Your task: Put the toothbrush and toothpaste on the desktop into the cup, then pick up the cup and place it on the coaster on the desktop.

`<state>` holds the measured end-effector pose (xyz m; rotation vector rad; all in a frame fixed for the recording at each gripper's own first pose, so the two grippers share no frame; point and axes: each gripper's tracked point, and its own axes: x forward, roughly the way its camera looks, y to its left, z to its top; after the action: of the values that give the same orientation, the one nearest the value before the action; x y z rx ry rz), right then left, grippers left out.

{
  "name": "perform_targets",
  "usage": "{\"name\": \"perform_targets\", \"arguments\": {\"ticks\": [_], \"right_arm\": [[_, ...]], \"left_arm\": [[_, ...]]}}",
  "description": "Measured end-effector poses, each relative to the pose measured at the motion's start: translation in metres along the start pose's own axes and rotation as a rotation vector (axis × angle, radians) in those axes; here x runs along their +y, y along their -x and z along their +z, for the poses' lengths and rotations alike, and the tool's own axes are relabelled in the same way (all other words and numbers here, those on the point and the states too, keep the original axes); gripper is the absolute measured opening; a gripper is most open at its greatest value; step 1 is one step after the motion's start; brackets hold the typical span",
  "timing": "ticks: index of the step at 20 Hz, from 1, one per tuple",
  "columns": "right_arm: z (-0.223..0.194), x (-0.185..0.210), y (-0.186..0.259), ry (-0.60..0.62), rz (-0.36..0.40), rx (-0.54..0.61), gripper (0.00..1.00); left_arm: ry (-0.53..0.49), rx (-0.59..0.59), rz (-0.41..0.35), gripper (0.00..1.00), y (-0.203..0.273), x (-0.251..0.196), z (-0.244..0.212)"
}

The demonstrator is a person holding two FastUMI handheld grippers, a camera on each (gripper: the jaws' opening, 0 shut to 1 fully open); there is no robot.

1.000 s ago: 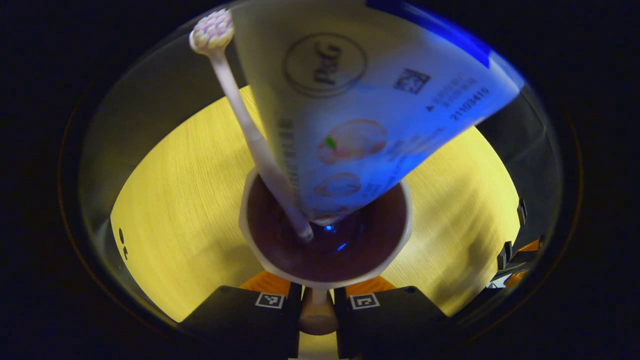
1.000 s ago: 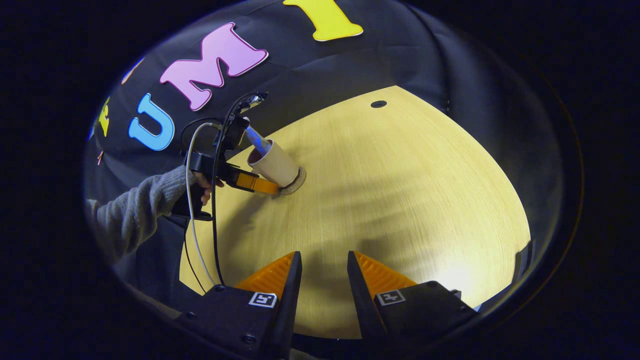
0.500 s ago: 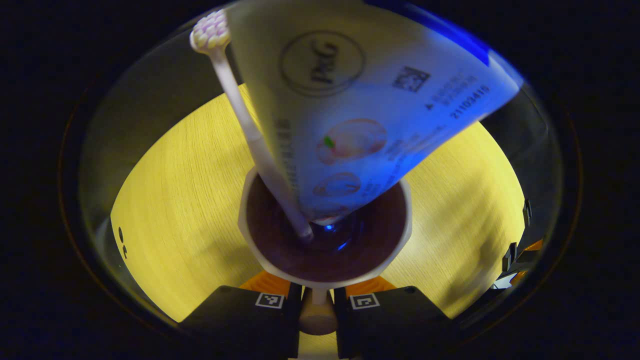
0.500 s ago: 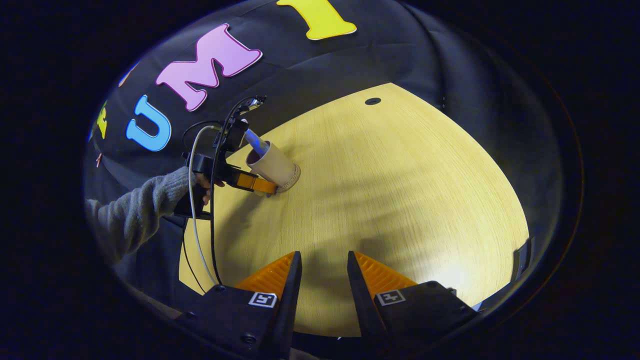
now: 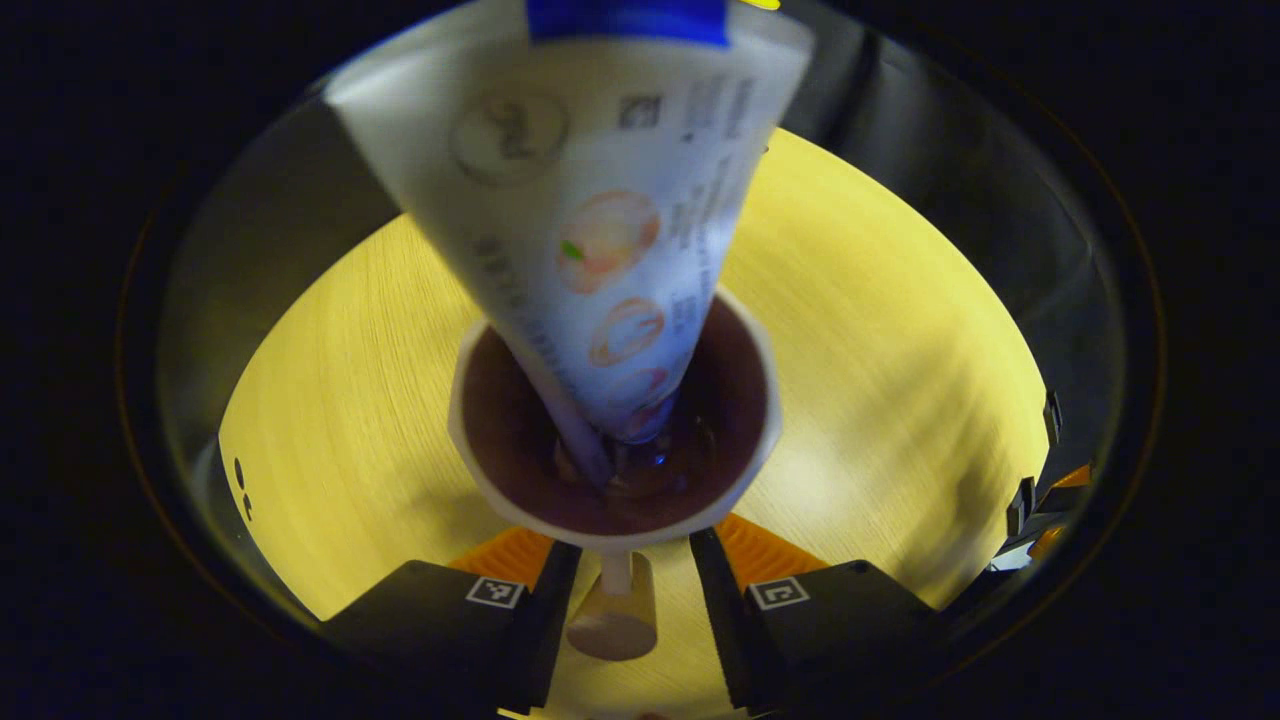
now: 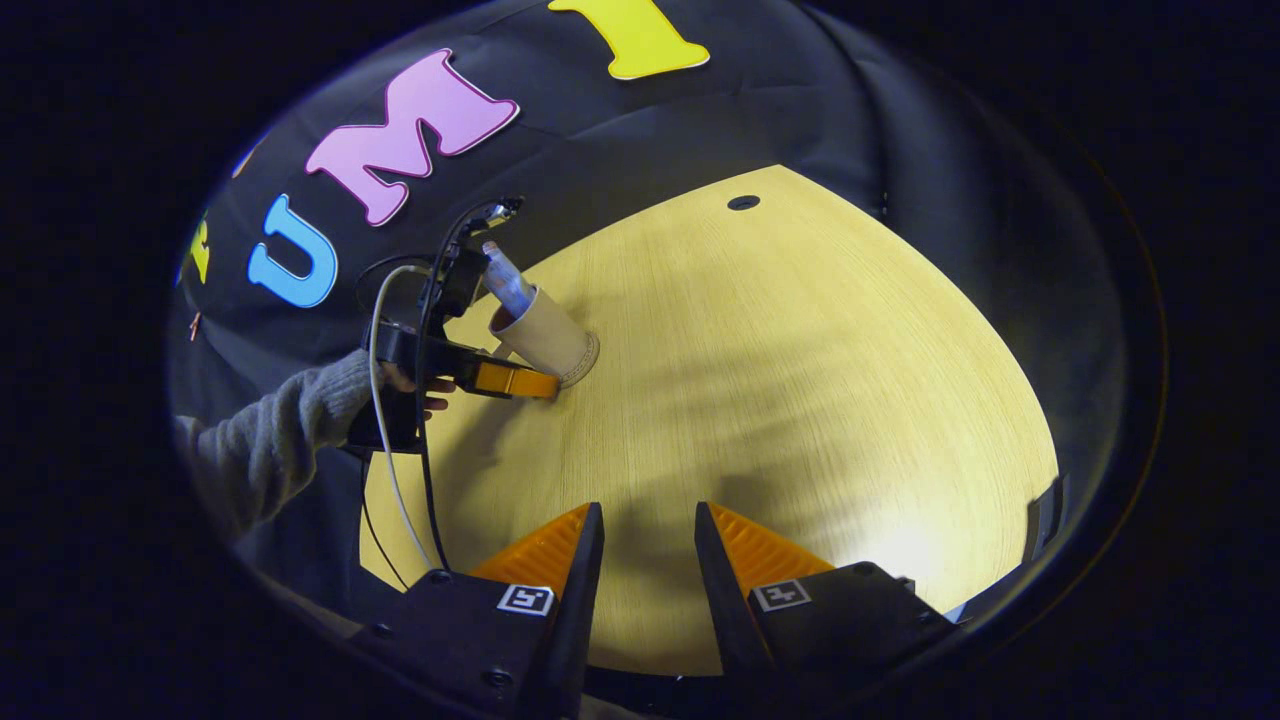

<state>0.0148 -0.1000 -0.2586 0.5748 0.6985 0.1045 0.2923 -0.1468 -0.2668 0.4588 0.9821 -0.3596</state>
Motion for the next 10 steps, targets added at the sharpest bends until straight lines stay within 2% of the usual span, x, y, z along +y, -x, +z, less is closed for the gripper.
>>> {"name": "perform_targets", "arguments": {"ticks": [1, 2, 4, 8, 9, 10], "right_arm": [[0.002, 0.003, 0.0, -0.004, 0.002, -0.003, 0.57], [0.005, 0.006, 0.0, -0.005, 0.006, -0.008, 0.57], [0.013, 0.018, 0.0, 0.001, 0.013, -0.023, 0.57], [0.026, 0.04, 0.005, 0.03, 0.009, -0.056, 0.57], [0.03, 0.047, 0.007, 0.042, 0.007, -0.064, 0.57], [0.031, 0.052, 0.008, 0.055, 0.005, -0.07, 0.57]], "left_arm": [[0.0, -0.018, 0.001, 0.72, 0.006, 0.0, 0.003], [0.007, -0.043, 0.003, 0.69, 0.014, 0.0, 0.004], [0.045, -0.11, -0.001, 0.7, 0.043, -0.001, 0.006], [0.174, -0.254, -0.017, 0.7, 0.102, -0.002, -0.006], [0.207, -0.289, -0.021, 0.72, 0.118, 0.001, -0.012], [0.237, -0.326, -0.029, 0.69, 0.135, 0.003, -0.017]]}}
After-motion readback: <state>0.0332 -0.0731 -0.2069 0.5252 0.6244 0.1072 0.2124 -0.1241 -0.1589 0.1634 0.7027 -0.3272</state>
